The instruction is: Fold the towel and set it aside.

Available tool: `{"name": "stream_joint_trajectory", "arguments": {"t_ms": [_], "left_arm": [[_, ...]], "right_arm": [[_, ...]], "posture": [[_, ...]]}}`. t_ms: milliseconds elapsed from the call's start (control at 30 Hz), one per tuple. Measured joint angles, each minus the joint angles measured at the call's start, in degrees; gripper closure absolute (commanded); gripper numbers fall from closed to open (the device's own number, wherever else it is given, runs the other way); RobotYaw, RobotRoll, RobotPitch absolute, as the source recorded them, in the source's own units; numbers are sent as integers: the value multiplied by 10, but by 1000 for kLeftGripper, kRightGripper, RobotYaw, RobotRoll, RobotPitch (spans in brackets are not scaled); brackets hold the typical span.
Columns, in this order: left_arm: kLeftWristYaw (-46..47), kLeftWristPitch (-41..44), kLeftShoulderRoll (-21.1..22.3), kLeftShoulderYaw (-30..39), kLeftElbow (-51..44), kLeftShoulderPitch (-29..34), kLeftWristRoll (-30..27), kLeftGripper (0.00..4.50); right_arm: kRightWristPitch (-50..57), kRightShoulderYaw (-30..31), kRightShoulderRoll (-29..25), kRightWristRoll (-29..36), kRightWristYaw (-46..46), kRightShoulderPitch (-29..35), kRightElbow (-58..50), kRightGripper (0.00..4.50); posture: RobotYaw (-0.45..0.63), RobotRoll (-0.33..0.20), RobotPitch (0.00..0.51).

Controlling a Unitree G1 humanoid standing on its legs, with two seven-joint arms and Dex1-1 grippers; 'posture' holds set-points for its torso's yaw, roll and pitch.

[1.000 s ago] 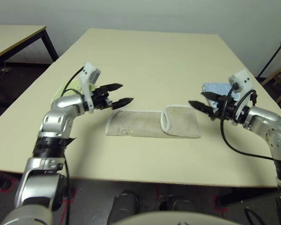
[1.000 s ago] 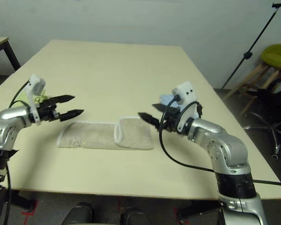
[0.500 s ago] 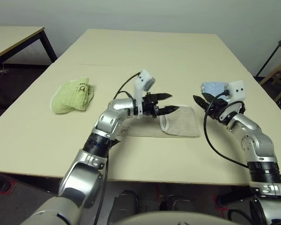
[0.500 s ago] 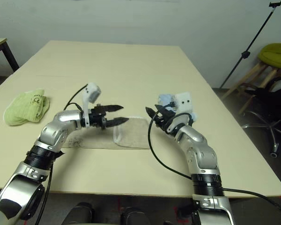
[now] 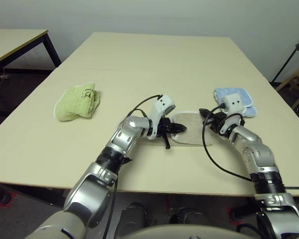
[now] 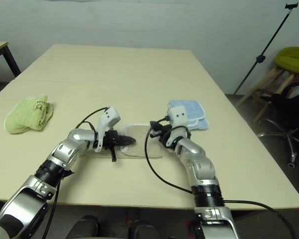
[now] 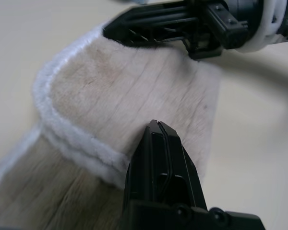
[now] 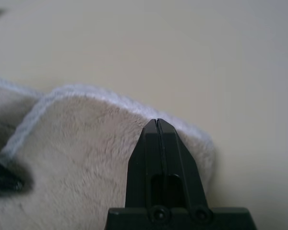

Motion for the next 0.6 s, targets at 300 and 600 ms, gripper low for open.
{"name": "stream_joint_trajectory", "arguments": {"t_ms": [300,600], "left_arm": [[-3,2,10,-1,-4,30,10,4462],[46,101,-11,88,-89,73,-61,3551]], "right_arm": [[-30,15,1,-39,5,-9,58,4500],[-53,15,-1,-50,30,-8,49,3205]], "posture": [[117,0,22],[108,0,24]]}}
